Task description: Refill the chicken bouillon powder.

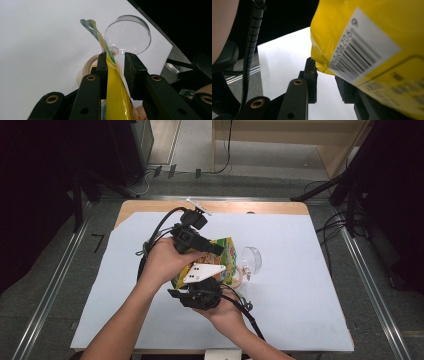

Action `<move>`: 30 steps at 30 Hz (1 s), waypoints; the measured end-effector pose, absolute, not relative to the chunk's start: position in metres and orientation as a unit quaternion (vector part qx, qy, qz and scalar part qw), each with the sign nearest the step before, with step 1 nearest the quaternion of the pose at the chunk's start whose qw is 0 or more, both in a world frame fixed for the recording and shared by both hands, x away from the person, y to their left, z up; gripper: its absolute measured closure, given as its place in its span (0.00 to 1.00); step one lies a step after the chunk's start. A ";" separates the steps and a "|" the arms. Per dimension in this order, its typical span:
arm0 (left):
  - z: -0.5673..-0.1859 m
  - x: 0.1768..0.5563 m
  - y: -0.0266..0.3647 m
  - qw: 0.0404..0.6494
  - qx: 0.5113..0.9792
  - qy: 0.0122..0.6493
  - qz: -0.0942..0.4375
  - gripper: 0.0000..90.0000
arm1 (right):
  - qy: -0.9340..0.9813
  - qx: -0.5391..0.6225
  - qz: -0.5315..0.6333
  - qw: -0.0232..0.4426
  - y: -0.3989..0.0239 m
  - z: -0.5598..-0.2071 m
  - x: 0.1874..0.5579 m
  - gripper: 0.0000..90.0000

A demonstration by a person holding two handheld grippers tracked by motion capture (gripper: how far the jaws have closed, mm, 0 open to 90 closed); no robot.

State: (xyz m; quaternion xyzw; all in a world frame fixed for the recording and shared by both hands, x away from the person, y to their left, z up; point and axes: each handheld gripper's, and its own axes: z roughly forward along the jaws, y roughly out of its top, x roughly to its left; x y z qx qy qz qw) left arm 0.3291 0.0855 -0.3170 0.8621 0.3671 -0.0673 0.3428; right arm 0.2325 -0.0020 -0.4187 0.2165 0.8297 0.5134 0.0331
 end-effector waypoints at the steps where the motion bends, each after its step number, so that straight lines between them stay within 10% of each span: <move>1: -0.317 0.329 0.086 0.343 0.862 0.367 -0.067 0.83 | 0.829 0.217 0.514 0.032 -0.002 -0.419 0.232 0.81; 30: -0.318 0.332 0.088 0.351 0.856 0.372 -0.076 0.83 | 0.832 0.208 0.513 0.043 -0.003 -0.417 0.233 0.81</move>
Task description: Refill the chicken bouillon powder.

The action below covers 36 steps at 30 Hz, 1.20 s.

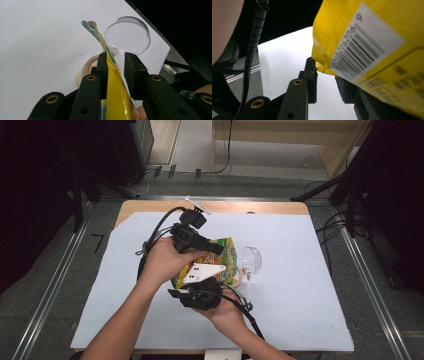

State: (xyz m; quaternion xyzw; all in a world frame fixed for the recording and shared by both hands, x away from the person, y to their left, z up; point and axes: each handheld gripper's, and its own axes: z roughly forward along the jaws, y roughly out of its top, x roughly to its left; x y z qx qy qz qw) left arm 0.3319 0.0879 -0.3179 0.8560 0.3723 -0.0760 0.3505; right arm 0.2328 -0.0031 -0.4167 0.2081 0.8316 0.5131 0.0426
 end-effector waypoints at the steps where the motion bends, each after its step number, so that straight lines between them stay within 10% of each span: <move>1: -0.318 0.333 0.089 0.351 0.856 0.372 -0.077 0.83 | 0.832 0.209 0.512 0.044 -0.003 -0.416 0.233 0.81; 36: -0.316 0.328 0.085 0.347 0.859 0.369 -0.068 0.83 | 0.831 0.217 0.511 0.031 -0.002 -0.417 0.234 0.82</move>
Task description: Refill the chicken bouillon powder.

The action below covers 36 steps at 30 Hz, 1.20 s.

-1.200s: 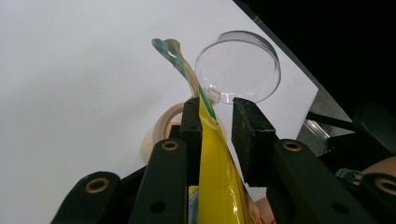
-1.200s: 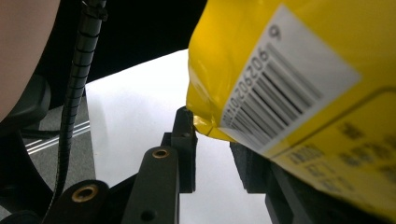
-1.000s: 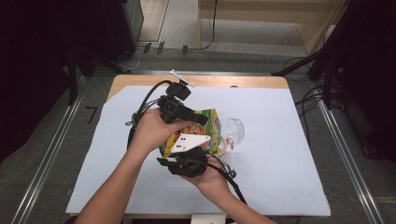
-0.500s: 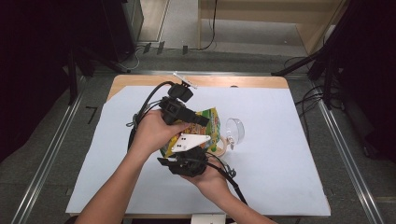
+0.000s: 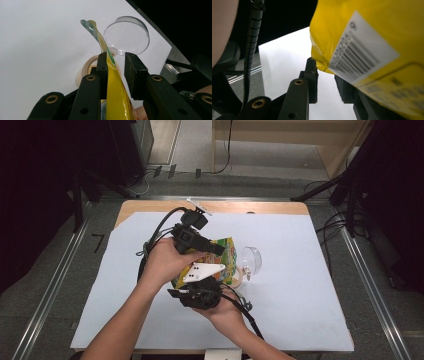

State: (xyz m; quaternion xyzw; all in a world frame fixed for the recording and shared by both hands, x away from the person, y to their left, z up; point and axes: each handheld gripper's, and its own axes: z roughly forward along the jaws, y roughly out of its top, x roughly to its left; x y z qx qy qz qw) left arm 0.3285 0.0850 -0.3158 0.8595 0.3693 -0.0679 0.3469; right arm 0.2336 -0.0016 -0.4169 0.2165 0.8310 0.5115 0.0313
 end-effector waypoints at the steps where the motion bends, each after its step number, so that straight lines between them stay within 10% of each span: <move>1: -0.316 0.329 0.086 0.346 0.860 0.369 -0.068 0.83 | 0.831 0.217 0.512 0.030 -0.001 -0.416 0.233 0.82; 36: -0.310 0.324 0.085 0.354 0.859 0.365 -0.062 0.81 | 0.823 0.221 0.522 0.019 0.000 -0.413 0.230 0.80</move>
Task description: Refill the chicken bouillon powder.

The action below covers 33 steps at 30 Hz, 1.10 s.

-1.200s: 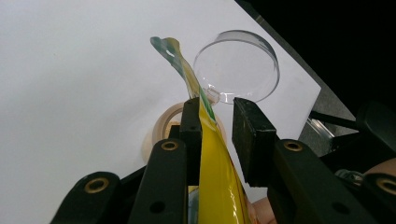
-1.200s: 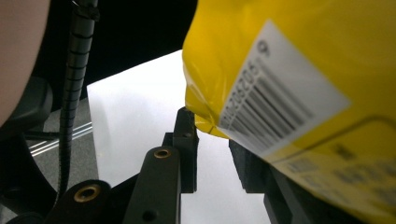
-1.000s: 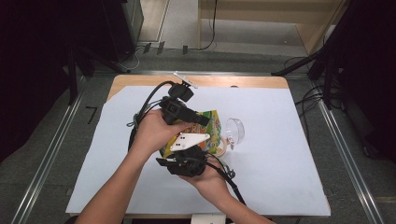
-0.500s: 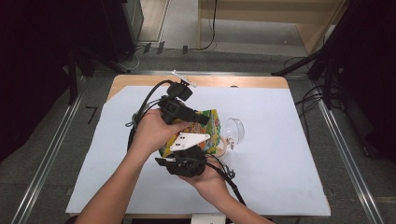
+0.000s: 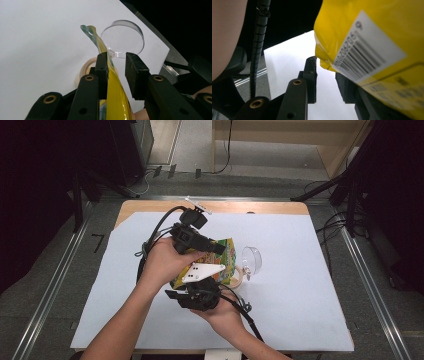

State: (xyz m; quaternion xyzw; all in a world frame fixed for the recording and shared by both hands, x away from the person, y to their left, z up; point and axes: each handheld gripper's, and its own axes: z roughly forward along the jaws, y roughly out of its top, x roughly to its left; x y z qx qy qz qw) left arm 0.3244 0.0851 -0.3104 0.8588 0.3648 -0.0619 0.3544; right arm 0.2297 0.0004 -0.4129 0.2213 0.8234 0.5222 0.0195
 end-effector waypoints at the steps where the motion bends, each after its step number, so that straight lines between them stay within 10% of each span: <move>1: -0.311 0.325 0.085 0.354 0.859 0.365 -0.062 0.81 | 0.823 0.222 0.522 0.018 0.001 -0.413 0.230 0.80; 33: -0.313 0.331 0.079 0.352 0.860 0.363 -0.071 0.81 | 0.823 0.230 0.518 0.021 -0.004 -0.413 0.233 0.81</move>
